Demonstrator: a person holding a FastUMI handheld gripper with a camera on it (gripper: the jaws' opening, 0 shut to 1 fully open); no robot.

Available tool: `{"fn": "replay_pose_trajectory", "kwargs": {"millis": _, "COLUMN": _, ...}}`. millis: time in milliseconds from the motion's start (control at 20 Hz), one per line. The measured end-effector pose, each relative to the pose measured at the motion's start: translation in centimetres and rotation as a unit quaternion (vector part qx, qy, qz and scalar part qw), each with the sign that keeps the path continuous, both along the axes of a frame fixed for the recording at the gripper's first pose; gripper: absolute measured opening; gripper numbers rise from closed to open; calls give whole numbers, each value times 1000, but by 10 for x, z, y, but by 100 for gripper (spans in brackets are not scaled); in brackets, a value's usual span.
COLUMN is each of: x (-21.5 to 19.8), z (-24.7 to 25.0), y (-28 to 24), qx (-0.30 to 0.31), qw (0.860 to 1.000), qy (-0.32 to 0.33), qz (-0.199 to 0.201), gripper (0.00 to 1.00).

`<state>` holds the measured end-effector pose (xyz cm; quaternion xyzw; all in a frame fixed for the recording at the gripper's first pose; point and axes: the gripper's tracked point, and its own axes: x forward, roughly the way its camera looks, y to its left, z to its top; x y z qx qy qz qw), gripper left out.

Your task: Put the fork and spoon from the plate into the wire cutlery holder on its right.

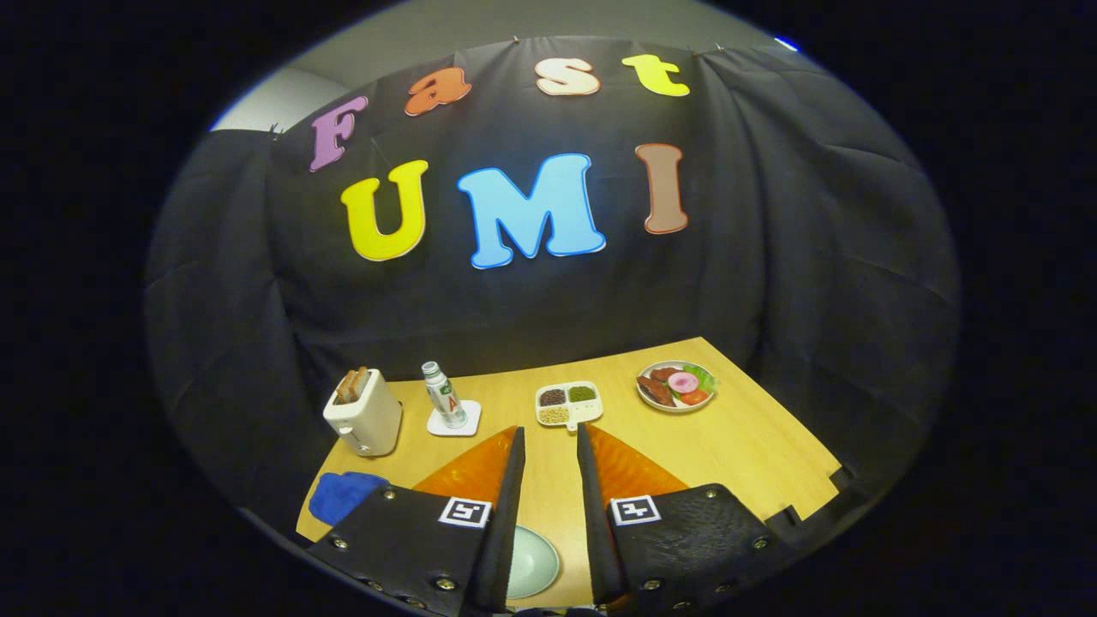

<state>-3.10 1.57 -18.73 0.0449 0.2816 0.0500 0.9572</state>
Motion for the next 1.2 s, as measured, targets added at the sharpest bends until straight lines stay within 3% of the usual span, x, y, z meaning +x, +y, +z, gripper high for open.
{"fn": "replay_pose_trajectory", "kwargs": {"millis": 300, "x": -17, "z": -28, "y": 66, "qx": 22, "qw": 998, "qy": 32, "qz": 57, "gripper": 37}}
{"fn": "replay_pose_trajectory", "kwargs": {"millis": 500, "x": -38, "z": -70, "y": 100, "qx": 39, "qw": 990, "qy": 101, "qz": 91, "gripper": 37}}
{"fn": "replay_pose_trajectory", "kwargs": {"millis": 800, "x": -56, "z": -129, "y": 116, "qx": 30, "qw": 979, "qy": 172, "qz": 104, "gripper": 37}}
{"fn": "replay_pose_trajectory", "kwargs": {"millis": 1200, "x": -95, "z": -206, "y": 135, "qx": 16, "qw": 952, "qy": 281, "qz": 123, "gripper": 37}}
